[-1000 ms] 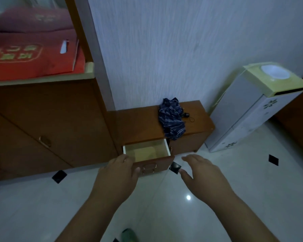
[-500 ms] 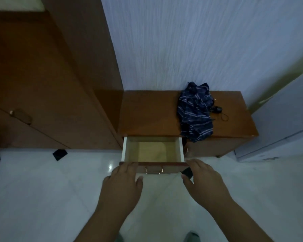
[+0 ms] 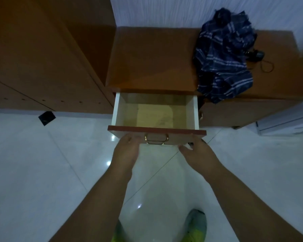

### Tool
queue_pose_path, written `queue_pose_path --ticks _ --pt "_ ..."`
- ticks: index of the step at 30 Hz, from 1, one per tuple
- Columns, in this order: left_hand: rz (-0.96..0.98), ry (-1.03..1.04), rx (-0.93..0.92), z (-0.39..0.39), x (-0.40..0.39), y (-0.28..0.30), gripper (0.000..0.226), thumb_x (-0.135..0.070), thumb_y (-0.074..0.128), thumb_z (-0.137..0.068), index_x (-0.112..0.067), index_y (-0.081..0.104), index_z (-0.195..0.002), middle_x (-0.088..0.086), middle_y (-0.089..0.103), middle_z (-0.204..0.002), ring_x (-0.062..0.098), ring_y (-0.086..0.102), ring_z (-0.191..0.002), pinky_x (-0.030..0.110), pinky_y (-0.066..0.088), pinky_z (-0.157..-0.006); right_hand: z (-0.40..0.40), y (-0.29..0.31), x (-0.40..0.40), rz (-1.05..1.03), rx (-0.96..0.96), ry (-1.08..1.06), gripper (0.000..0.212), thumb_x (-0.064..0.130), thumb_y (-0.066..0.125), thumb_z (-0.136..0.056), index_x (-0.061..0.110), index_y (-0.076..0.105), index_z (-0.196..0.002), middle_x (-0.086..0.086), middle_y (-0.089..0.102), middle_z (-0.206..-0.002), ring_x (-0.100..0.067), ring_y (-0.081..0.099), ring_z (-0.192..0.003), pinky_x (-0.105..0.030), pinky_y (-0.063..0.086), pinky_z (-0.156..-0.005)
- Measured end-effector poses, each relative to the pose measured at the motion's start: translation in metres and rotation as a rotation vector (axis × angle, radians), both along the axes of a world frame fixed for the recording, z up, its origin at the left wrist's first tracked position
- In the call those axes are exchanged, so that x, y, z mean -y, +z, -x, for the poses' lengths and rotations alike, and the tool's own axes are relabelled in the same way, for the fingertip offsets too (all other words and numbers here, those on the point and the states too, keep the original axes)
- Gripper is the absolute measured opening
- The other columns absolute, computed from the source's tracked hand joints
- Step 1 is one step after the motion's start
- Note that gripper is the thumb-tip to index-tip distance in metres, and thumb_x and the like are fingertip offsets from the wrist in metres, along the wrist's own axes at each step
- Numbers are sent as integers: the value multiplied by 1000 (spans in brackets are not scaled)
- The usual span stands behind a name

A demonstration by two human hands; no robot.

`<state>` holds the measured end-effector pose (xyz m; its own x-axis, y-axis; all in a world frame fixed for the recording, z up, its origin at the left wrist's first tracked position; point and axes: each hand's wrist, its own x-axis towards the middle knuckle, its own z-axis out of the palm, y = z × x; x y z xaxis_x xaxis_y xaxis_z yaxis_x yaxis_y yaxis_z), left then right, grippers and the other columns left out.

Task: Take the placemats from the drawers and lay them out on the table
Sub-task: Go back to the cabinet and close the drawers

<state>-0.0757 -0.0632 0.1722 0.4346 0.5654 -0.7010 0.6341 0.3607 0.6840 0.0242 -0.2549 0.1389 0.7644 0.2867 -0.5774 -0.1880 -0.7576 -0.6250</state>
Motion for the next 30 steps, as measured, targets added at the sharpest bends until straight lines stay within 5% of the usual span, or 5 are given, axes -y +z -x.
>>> queue_pose_path --ticks 6,16,21,24,30 --pt "669 700 470 -1 -16 -41 28 -22 57 -98 -7 61 -121 6 60 -132 26 57 -129 41 42 -113 -6 -16 -20 -873 -653 -969 40 21 59 -94 14 56 -133 -2 59 -123 -19 56 -122 -37 40 -112" --pt "817 808 618 -14 -33 -64 60 -29 52 -98 0 41 -149 18 51 -148 31 48 -139 45 37 -117 -25 -24 -25 -1170 -725 -1207 46 9 52 -91 -5 50 -134 -23 54 -136 -37 52 -129 -47 39 -115" --pt "211 166 303 -41 -43 -74 39 -25 51 -101 -24 55 -140 0 62 -134 19 56 -129 36 46 -104 -48 -40 -40 -407 -295 -464 37 26 49 -97 16 54 -133 -5 53 -141 -30 50 -132 -46 37 -114" --pt "-407 -513 -15 -48 -52 -85 53 -35 47 -105 -32 32 -156 -9 43 -153 13 48 -133 31 44 -106 -53 -60 -41 92 62 147 66 38 45 -102 23 16 -159 3 10 -167 -21 17 -152 -38 23 -118" --pt "-760 -840 -199 -60 -69 -99 76 -46 44 -103 -19 3 -162 -1 5 -171 21 6 -157 48 24 -123 -63 -78 -49 286 332 356 86 56 41 -99 16 -5 -160 -1 -14 -167 -18 -8 -154 -44 15 -125"
